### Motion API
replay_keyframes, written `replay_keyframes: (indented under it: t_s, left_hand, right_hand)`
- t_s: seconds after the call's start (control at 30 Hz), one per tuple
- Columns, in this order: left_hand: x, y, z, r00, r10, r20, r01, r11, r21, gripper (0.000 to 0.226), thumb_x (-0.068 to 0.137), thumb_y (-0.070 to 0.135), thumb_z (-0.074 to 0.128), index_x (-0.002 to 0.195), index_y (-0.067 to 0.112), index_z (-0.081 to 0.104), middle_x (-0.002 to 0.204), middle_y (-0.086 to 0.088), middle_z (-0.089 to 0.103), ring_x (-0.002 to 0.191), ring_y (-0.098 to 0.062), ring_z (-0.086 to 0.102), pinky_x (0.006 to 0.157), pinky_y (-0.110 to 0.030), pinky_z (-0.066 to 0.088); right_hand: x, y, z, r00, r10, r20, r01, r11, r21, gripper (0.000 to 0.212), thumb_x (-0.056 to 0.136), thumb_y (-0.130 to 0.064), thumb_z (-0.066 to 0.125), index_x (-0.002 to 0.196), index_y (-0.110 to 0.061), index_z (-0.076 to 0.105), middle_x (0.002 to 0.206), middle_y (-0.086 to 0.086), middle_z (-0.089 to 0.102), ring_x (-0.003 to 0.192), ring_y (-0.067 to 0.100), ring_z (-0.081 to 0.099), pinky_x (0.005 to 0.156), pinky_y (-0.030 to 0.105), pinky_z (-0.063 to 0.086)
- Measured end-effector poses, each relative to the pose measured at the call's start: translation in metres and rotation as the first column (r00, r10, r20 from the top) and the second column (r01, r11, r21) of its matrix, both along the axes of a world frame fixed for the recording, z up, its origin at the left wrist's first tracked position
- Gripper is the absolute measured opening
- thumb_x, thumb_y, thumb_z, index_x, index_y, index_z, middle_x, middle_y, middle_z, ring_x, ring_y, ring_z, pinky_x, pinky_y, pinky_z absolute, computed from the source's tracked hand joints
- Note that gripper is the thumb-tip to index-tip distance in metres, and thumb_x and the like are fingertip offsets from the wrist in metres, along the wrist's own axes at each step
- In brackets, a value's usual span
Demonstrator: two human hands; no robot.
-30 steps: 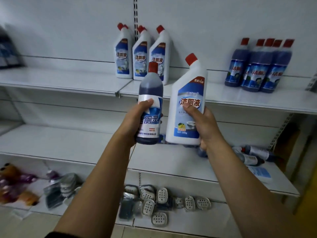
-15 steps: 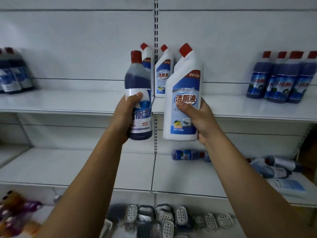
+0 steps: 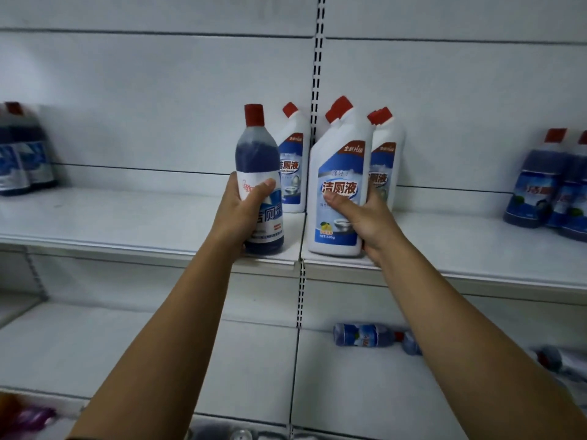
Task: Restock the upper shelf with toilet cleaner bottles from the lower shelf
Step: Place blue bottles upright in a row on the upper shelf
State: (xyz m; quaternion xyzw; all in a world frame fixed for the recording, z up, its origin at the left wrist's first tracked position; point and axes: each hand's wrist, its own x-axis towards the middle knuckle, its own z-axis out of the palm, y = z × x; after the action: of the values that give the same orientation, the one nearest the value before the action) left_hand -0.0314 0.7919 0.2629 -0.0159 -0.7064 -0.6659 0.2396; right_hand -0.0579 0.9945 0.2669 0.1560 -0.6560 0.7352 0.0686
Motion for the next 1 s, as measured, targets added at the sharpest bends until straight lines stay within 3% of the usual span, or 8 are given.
replay_keyframes:
  t_s: [0.2,0.33,0.47,0.6,0.73,0.9,1.0]
  left_hand:
    - [-0.026,-0.014,0.004,0.99,-0.126,0.058,0.133,0.981,-0.138,0.039,0.093,0.041,0.059,0.128,0.033,0.045,0.122,0.004,0.063,0.109,-0.018,0.063,0.096,-0.045,0.052]
    - [-0.035,-0.019,0.0,0.991,-0.133,0.034,0.136,0.982,-0.129,0.042,0.089,0.044,0.065,0.127,0.03,0.053,0.115,0.006,0.069,0.104,-0.013,0.066,0.089,-0.037,0.054]
    - [-0.039,-0.021,-0.001,0.996,-0.092,0.021,0.094,0.986,-0.136,0.044,0.087,0.048,0.065,0.126,0.031,0.053,0.114,0.009,0.067,0.1,-0.008,0.064,0.078,-0.028,0.052]
    - [-0.042,-0.023,-0.002,0.996,-0.087,0.01,0.088,0.986,-0.141,0.04,0.087,0.048,0.066,0.122,0.032,0.055,0.107,0.013,0.068,0.096,-0.003,0.064,0.071,-0.023,0.049]
    - [-0.04,-0.021,-0.002,0.996,-0.088,0.008,0.088,0.984,-0.153,0.042,0.088,0.049,0.064,0.124,0.032,0.053,0.107,0.015,0.065,0.092,-0.002,0.062,0.068,-0.02,0.047]
    - [-0.038,-0.021,-0.002,0.997,-0.082,0.001,0.081,0.984,-0.161,0.046,0.087,0.05,0.065,0.126,0.029,0.052,0.113,0.01,0.065,0.095,-0.002,0.062,0.07,-0.02,0.049]
    - [-0.036,-0.02,-0.001,0.997,-0.081,-0.008,0.079,0.984,-0.16,0.049,0.087,0.05,0.065,0.128,0.027,0.051,0.115,0.008,0.064,0.098,-0.006,0.062,0.072,-0.02,0.049]
  right_hand:
    - [-0.031,-0.001,0.008,0.996,-0.068,-0.048,0.079,0.963,0.258,0.059,0.071,-0.03,0.085,0.122,-0.024,0.056,0.109,-0.005,0.071,0.099,0.016,0.069,0.092,0.045,0.055]
    - [-0.04,0.0,0.013,0.936,-0.271,-0.226,0.345,0.842,0.414,0.061,0.067,-0.037,0.086,0.114,-0.024,0.05,0.106,-0.012,0.063,0.094,0.009,0.064,0.085,0.033,0.052]
    - [-0.049,-0.004,0.005,0.85,-0.359,-0.386,0.518,0.705,0.484,0.064,0.067,-0.044,0.086,0.117,-0.021,0.052,0.119,-0.003,0.064,0.105,0.014,0.063,0.093,0.036,0.053]
    - [-0.052,-0.009,0.0,0.829,-0.422,-0.368,0.558,0.672,0.487,0.062,0.07,-0.032,0.087,0.117,-0.018,0.049,0.121,0.001,0.067,0.102,0.014,0.065,0.088,0.029,0.05]
    - [-0.057,-0.015,-0.002,0.763,-0.491,-0.42,0.646,0.56,0.519,0.062,0.068,-0.036,0.087,0.111,-0.014,0.048,0.116,0.004,0.066,0.101,0.02,0.066,0.09,0.04,0.055]
    - [-0.064,-0.019,-0.01,0.735,-0.433,-0.522,0.668,0.33,0.667,0.056,0.071,-0.043,0.084,0.104,-0.009,0.055,0.106,0.011,0.065,0.096,0.029,0.062,0.07,0.028,0.04]
    - [-0.068,-0.021,-0.013,0.732,-0.418,-0.538,0.658,0.229,0.718,0.048,0.077,-0.051,0.076,0.1,-0.011,0.062,0.098,0.01,0.068,0.089,0.029,0.063,0.065,0.027,0.04]
